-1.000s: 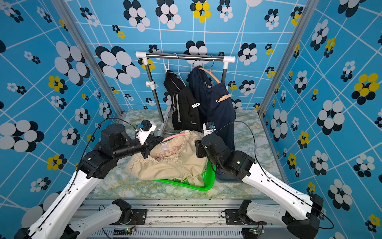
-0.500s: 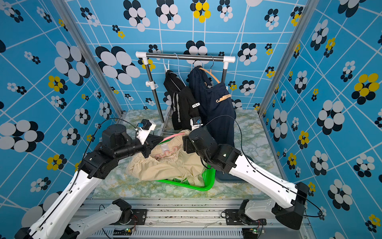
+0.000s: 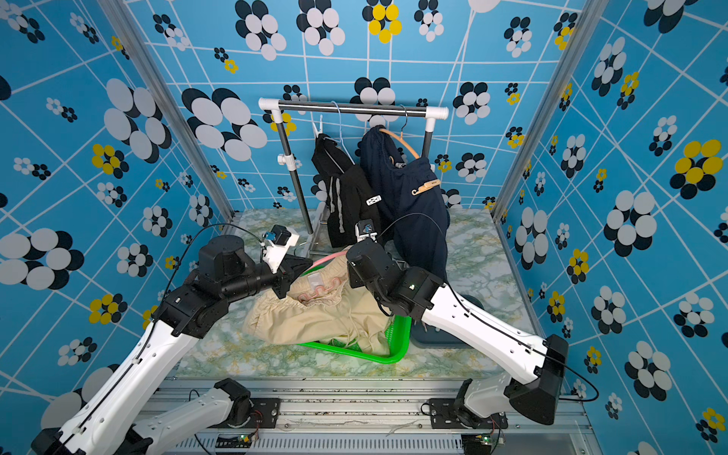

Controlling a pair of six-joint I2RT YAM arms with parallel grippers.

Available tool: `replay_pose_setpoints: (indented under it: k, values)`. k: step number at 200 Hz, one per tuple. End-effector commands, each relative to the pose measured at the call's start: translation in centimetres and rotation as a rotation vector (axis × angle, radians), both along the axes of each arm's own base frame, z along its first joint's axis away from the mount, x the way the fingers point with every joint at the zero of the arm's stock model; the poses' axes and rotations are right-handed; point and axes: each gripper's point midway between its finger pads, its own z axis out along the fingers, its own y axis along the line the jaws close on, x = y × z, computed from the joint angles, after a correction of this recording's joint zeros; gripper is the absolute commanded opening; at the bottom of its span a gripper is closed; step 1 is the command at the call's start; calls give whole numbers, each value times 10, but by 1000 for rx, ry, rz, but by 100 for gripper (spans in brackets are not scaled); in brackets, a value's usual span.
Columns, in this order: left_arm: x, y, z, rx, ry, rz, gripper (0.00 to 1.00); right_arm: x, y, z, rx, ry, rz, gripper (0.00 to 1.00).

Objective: Remove the clothespins securing shorts to the hanger
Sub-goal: Remove the shorts from the hanger.

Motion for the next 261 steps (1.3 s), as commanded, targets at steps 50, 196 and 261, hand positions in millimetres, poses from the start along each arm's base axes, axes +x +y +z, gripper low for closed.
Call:
replay_pose_setpoints:
  k: [50, 196, 261]
  values:
    - [-11, -3, 15, -54, -66, -38, 0, 5, -31, 2, -121, -46, -111, 17]
    - [-32, -2, 0, -34, -54, -105, 0, 24, -109, -13, -201, 50, -330, 0]
    - [-46, -9, 5, -52, -61, -196, 0, 26, -142, -16, -123, 59, -401, 0]
